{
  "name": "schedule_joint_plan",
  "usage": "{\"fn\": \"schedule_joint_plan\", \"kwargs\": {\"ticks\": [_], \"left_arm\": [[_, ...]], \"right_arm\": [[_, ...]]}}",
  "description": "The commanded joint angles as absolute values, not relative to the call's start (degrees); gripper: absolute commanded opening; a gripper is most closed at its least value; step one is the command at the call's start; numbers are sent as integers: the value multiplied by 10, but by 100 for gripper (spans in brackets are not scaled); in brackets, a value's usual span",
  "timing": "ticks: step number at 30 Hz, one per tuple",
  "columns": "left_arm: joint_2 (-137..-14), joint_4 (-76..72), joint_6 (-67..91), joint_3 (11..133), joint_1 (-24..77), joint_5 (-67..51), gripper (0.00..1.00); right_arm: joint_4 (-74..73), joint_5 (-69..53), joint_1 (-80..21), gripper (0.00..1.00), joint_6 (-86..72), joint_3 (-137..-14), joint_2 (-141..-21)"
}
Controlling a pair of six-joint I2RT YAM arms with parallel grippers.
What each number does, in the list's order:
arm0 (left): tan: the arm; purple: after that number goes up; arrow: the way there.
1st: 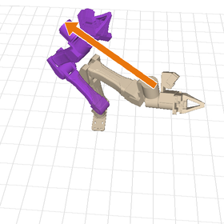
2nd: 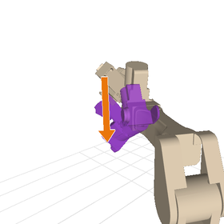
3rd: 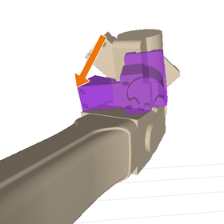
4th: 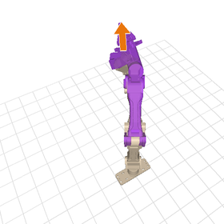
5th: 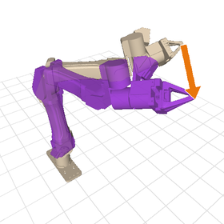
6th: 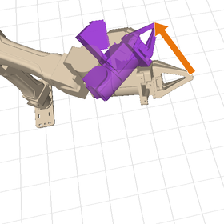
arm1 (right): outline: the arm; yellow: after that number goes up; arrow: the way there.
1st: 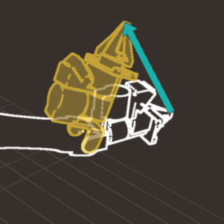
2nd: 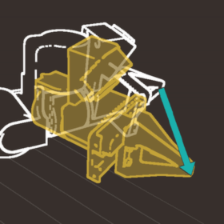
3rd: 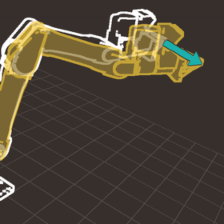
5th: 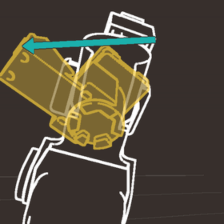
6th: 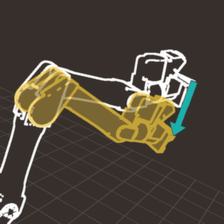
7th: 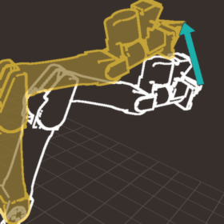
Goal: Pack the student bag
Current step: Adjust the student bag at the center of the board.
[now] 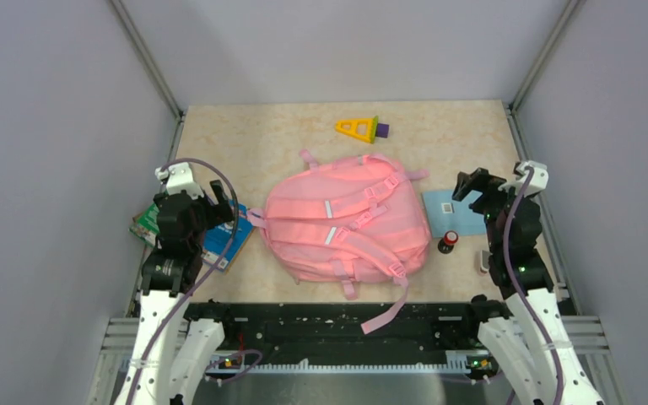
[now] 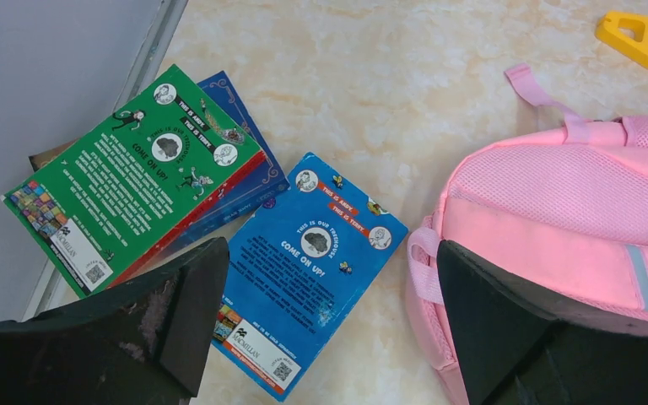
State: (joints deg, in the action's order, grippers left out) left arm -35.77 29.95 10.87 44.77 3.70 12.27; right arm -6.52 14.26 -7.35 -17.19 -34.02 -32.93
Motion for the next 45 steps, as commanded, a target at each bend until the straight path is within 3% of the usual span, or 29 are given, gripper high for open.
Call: {"fn": "schedule_joint_plan", "kwargs": {"ticks": [1,8,12,16,19,30,45], "left_arm": [[-362,270,118,452,33,118,98],[-367,276,131,456,33,132,98],[-334,244,114,431,33,64,97],[-340,255,149,429,33,22,98],[-356,269,253,422,33,-102,97],[-317,179,480,215,33,-205,96],[-296,107,552,100,34,-238,95]], "right_arm": [[-53,157,-70,99,-169,-332,-310],[-38,183,-70,99,-210,-295,-278],[-38,157,-70,99,-204,-296,-283],[-100,212,-70,99,-213,-328,-318],[-134,231,-70,99,-221,-346,-347],[-132,175,-70,99,-217,-355,-388],[-133,146,-70,99,-215,-355,-389]]}}
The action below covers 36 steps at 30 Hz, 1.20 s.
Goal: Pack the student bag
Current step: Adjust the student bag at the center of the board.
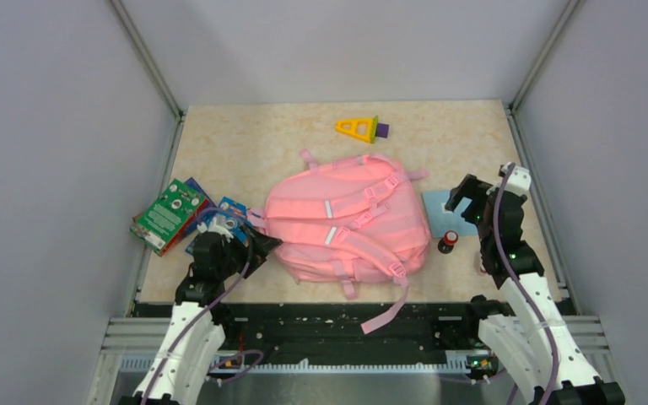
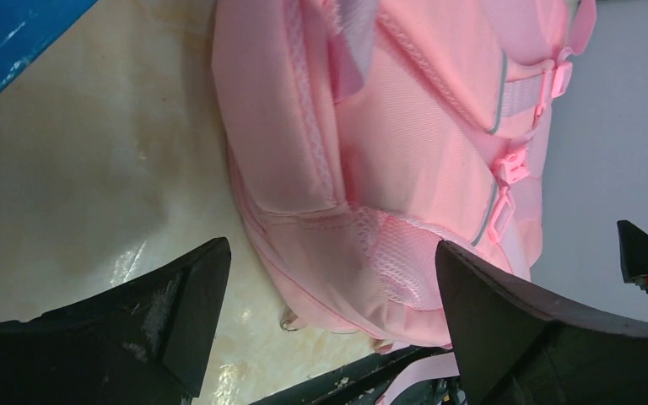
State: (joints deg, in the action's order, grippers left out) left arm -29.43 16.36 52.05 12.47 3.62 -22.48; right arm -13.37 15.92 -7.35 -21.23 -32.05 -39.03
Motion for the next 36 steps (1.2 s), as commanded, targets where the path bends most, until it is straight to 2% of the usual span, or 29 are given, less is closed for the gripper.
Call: {"fn": "schedule_joint_plan", "kwargs": {"ticks": [1,12,15,16,18,20,21,23,24,27,33,36], "left_arm": [[-297,97,557,93,34,-239,95],[-413,-41,568,61,43,-288,95],[-435,-82,584,55,56,-287,91],[-436,-94,590,55,62,-285,84],[-432,-113,602,56,77,-275,64],[-423,-118,604,60,81,-268,48],[-416,-117,602,62,81,-265,43],[-393,-122,600,63,81,-261,26],[-379,-135,600,61,81,-265,22],[-313,-183,601,50,81,-272,0],[-168,-180,589,55,81,-252,0],[-135,-160,575,72,81,-262,0]], "right_arm": [[-132,142,-70,99,-215,-355,-388],[-131,103,-70,99,-217,-356,-392],[-132,95,-70,99,-216,-357,-393],[-131,93,-70,99,-215,-357,-393],[-130,90,-70,99,-215,-357,-394],[-130,85,-70,99,-214,-358,-397],[-130,79,-70,99,-213,-358,-399],[-130,62,-70,99,-209,-361,-407],[-133,53,-70,99,-207,-364,-413],[-136,15,-70,99,-194,-371,-427],[-81,-160,-72,99,-164,-362,-438],[-46,-227,-101,99,-146,-358,-429]]}}
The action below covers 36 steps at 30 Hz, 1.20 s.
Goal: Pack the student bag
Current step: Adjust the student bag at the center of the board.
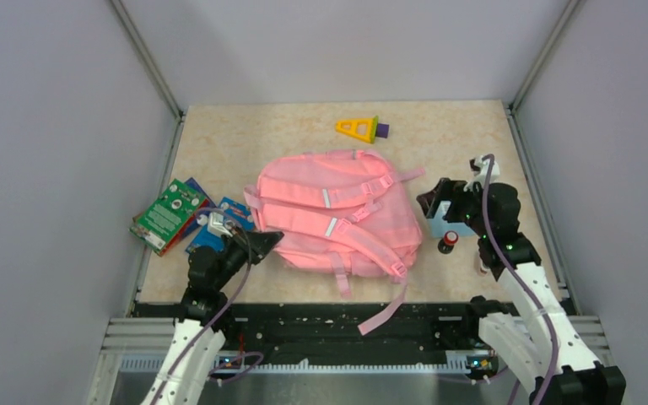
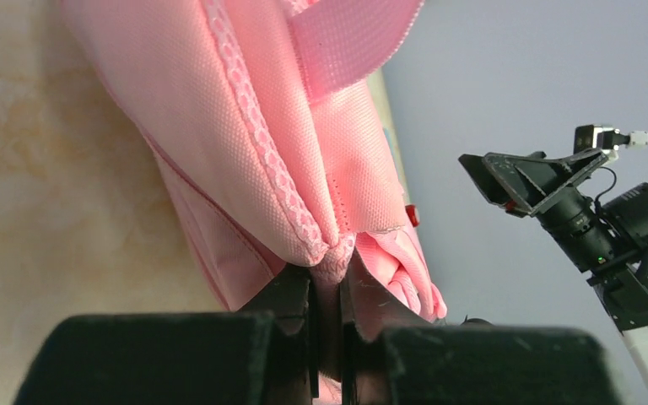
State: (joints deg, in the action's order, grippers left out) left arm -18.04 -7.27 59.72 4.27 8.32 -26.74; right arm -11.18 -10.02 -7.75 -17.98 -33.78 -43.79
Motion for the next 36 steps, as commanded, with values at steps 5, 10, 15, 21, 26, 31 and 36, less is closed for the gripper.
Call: {"fn": "schedule_joint_plan", "kwargs": {"ticks": [5,10,15,21,26,31,36], "left_arm": [[-144,-158,581,98,81,-279,0],[-148,-147,584,124,81,-269,0],[-146,-76,592,150,80,-218,0],[-151,-26,577,165,80,-191,0],[-162,-24,579,172,80,-201,0],[-161,-11,581,181,80,-205,0],[-159,-2,581,188,80,-196,0]], "right_arm": [[-17,-222,-220,99,-88,-359,-400],[-9,-119,-402,99,-25,-358,-385],[31,43,-593,98,47,-356,-430],[193,303,-828,99,193,-325,-533],[231,335,-859,98,223,-348,-637],[252,387,-884,99,259,-372,-725],[293,477,-903,99,316,-379,-805]]}}
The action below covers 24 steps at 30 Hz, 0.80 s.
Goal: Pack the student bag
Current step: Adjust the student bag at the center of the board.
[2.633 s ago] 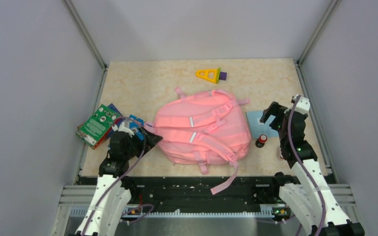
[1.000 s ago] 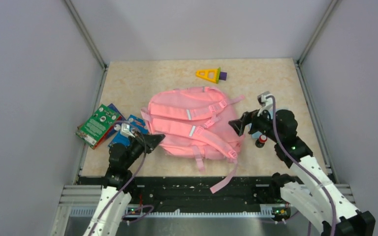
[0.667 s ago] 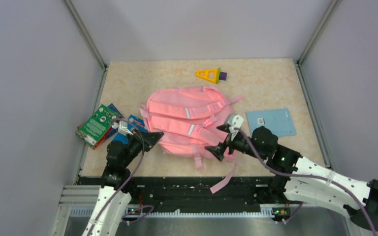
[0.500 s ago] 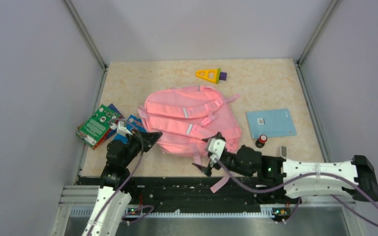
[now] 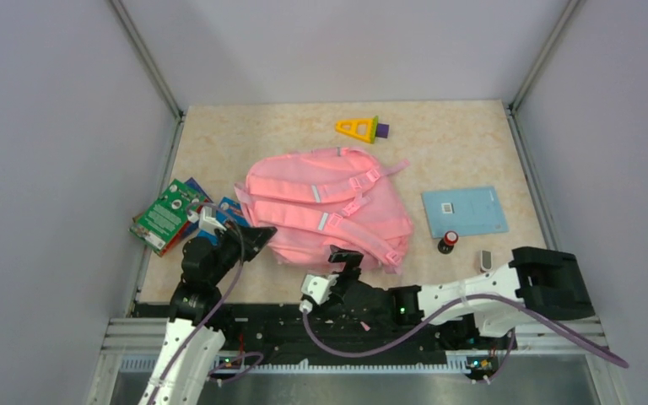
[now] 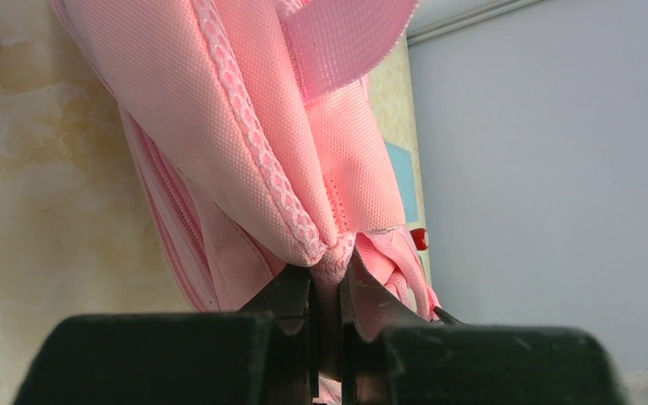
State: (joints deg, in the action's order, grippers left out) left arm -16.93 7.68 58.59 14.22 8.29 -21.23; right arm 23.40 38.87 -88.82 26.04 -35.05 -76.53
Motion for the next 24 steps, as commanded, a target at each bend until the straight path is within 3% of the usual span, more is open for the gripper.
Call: {"fn": "schedule_joint_plan", "kwargs": {"ticks": [1,15,24], "left_arm": [[-159,-2,583,188,80,-196,0],[-160,32,607,225,80,-217,0],[-169,90,628,273,80,-240,0]], "right_arm": [[291,476,-904,99,315,-383,-817],[332,534,-891,99,354,-437,-981],[635,634,-833,99,510,-436,-1092]]}}
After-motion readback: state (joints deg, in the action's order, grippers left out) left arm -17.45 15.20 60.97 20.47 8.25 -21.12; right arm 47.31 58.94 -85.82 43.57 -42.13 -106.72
